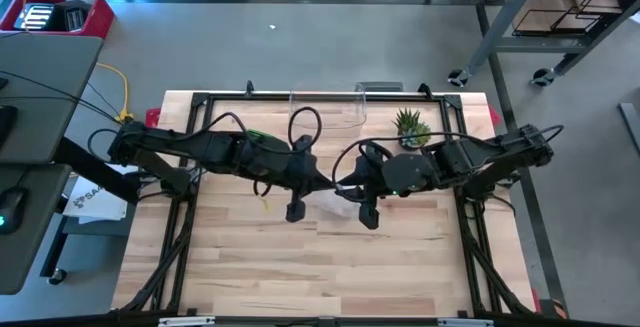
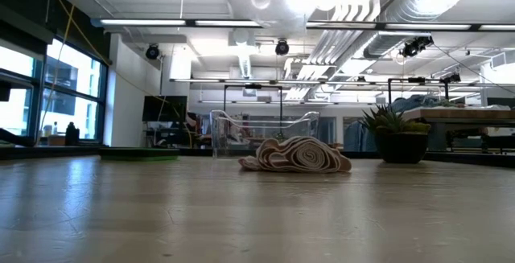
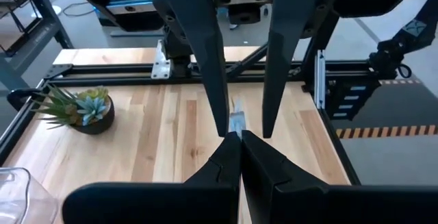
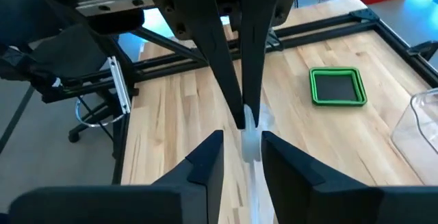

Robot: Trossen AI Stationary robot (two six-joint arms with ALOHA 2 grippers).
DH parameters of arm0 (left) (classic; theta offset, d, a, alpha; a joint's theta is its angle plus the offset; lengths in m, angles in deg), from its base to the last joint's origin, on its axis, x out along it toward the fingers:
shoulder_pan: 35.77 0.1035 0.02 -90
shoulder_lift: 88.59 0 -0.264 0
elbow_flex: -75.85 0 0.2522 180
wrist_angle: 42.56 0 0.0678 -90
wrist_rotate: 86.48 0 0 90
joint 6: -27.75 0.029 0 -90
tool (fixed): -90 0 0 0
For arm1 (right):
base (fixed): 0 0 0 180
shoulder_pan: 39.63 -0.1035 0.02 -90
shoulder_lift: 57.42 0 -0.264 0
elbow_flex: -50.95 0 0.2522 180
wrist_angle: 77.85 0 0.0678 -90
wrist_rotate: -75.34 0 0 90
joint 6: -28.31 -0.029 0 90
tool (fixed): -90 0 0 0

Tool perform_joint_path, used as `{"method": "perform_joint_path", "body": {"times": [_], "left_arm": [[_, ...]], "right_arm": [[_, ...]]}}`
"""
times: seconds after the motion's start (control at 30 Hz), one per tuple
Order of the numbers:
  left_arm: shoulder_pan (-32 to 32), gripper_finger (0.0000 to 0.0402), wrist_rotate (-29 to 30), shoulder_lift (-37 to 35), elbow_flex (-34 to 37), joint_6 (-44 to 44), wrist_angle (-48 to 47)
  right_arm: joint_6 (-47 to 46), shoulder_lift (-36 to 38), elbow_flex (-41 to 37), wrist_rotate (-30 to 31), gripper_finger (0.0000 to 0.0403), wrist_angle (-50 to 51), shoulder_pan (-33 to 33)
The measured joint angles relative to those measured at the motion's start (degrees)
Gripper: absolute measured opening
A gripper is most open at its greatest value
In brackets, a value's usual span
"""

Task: Roll bandage
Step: Open the transparent zip bag

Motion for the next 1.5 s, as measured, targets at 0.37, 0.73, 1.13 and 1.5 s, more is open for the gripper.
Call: {"method": "perform_joint_path", "body": {"times": [0.37,0.73,1.13,1.5], "left_arm": [[0.0,0.0,0.0,-0.1,0.0,-0.7,0.2],[0.0,0.0,0.0,-0.1,0.0,-0.7,0.0],[0.7,0.0,1.7,-1.9,0.2,-0.7,-2.4],[0.6,0.0,2.3,-3.1,0.1,-1.3,-8.5]], "right_arm": [[-0.4,-0.3,0.0,-0.5,0.0068,0.0,0.0],[0.5,-0.3,0.0,-0.7,0.0009,0.1,0.0],[-2.9,-0.3,0.1,-0.1,0.0004,3.3,-0.1],[-3.9,-0.2,-0.1,-2.2,0.0001,8.0,-0.3]]}}
